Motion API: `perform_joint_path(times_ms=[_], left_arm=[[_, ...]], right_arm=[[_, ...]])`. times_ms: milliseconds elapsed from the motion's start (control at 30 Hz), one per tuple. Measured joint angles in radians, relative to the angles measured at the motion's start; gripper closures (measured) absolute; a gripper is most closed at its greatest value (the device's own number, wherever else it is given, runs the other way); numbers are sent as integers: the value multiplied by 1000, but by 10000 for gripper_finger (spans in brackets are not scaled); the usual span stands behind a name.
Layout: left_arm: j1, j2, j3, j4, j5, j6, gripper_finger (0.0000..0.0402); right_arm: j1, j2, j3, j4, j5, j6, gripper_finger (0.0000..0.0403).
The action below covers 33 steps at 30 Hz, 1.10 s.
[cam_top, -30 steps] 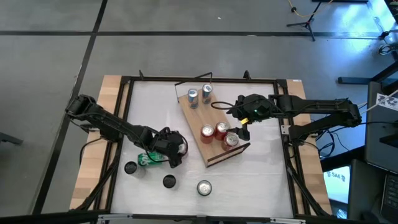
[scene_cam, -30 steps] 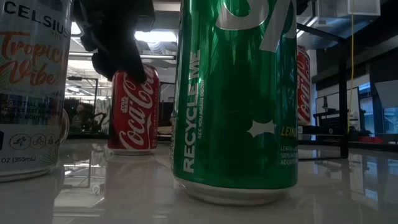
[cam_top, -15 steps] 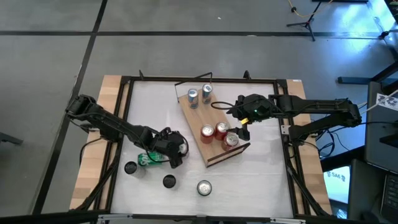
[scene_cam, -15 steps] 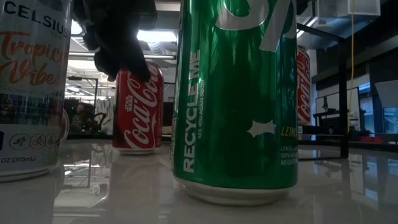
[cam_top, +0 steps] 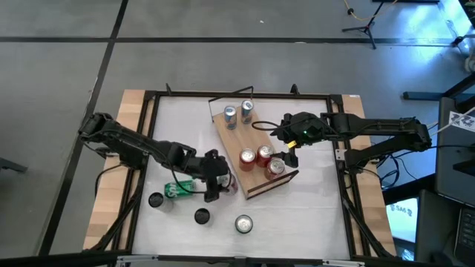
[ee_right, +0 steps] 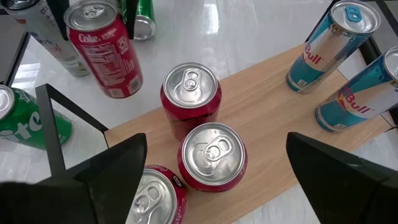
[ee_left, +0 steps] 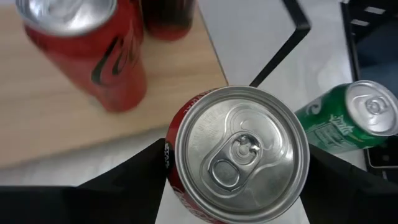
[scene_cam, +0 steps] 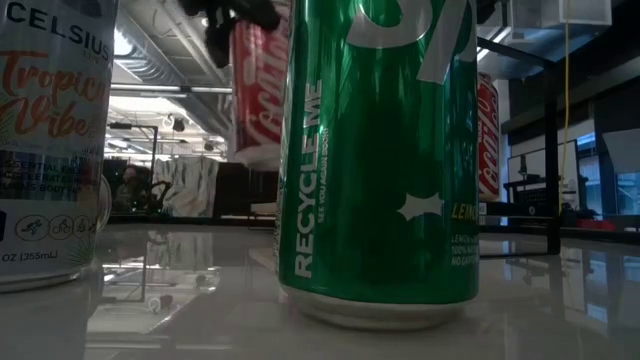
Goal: Place canned beverage on shelf
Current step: Put the red-white soda can on the shelf aligned with the other red-white soda can
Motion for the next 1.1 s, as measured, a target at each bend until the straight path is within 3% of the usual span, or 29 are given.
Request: perform_joint_path(times_ms=[333,1100], left_arm=[[84,-1,13,42,102,135,127],[100,103,13,177,65,142,127]], right_arm=[[0,0,0,0,0,0,24],[0,0,0,6,0,0,24]])
